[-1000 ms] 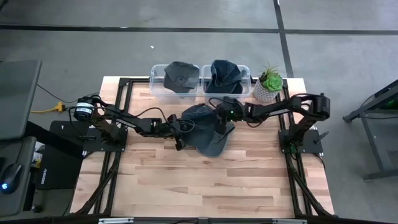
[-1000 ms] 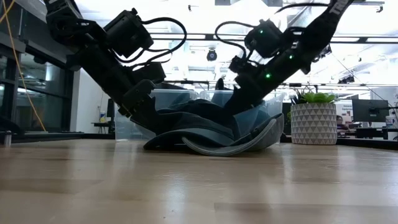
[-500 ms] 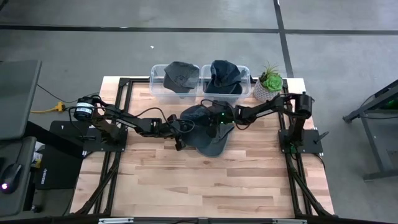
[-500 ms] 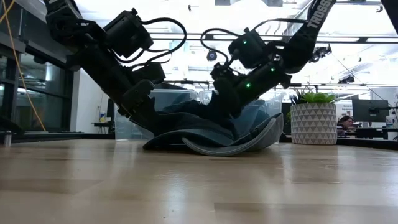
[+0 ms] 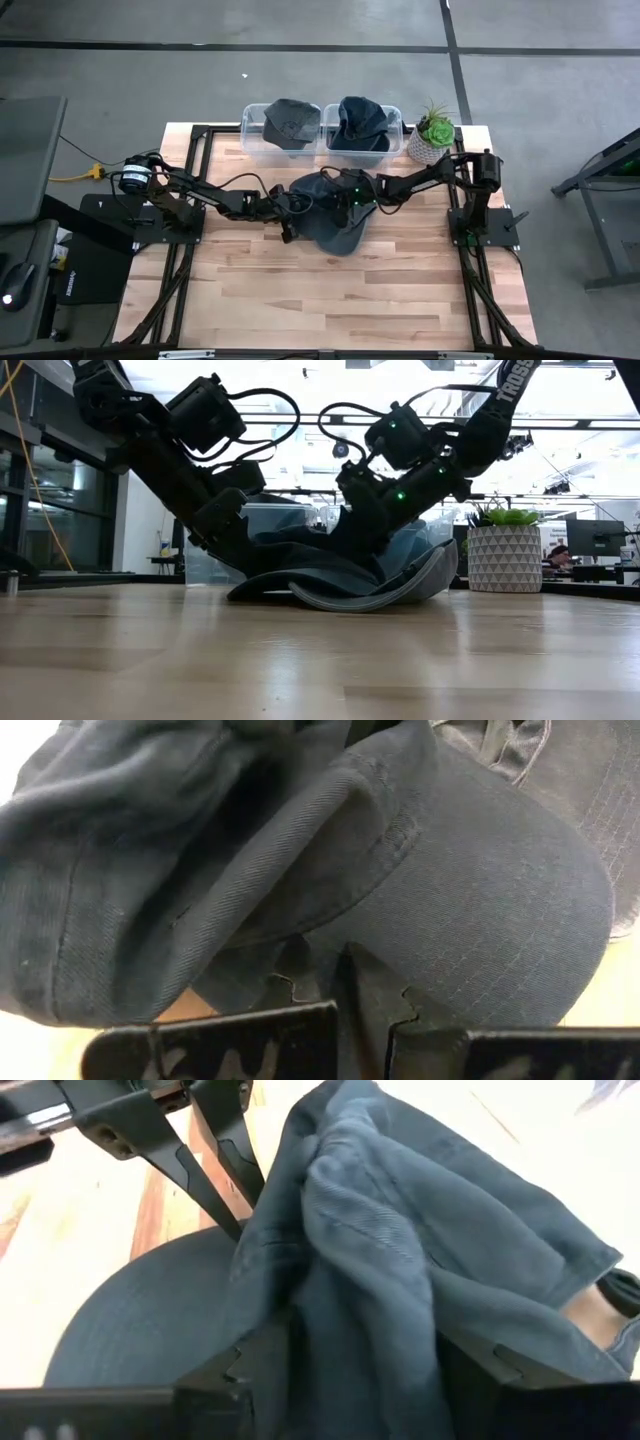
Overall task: Pick & Place hat
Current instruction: Put the blue cap into the right transparent bin
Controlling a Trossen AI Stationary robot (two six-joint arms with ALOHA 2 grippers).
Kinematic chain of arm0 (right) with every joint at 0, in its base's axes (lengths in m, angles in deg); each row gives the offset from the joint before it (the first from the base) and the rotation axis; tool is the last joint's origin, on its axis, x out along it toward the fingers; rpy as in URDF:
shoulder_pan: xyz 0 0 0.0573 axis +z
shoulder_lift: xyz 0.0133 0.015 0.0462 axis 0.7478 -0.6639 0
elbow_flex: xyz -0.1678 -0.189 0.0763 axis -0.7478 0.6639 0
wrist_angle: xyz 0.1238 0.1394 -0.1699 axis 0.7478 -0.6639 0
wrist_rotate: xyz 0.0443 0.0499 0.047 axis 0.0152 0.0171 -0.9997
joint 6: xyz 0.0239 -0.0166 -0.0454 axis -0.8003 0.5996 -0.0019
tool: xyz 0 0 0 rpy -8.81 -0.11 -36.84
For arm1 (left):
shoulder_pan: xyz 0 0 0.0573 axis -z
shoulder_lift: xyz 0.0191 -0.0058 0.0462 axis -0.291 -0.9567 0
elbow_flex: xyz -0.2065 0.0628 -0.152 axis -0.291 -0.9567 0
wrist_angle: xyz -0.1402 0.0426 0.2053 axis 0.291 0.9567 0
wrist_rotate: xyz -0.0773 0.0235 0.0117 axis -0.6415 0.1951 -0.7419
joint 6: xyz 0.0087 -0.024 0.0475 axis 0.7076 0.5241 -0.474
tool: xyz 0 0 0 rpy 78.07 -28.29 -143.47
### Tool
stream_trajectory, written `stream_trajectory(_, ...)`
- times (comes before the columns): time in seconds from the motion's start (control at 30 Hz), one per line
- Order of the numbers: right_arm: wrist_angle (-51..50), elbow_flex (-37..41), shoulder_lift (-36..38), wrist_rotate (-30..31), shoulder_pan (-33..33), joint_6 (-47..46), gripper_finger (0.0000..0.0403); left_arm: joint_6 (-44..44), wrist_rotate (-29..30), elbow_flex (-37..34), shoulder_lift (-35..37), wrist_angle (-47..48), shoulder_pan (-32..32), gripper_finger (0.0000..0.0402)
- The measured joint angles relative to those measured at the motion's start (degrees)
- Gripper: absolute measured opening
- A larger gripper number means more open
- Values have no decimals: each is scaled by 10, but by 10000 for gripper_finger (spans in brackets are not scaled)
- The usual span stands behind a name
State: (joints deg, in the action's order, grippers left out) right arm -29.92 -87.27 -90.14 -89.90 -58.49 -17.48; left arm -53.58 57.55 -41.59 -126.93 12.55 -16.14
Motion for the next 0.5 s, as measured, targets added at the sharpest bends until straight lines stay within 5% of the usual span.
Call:
stream_trajectory(0.3, -3, 0, 9, -20, 0, -54, 18, 0, 0, 0, 0, 0, 0, 0)
stream_trajectory(0.5, -21, 0, 56, -23, 3, -73, 4, 0, -2, 0, 6, 3, 0, 0)
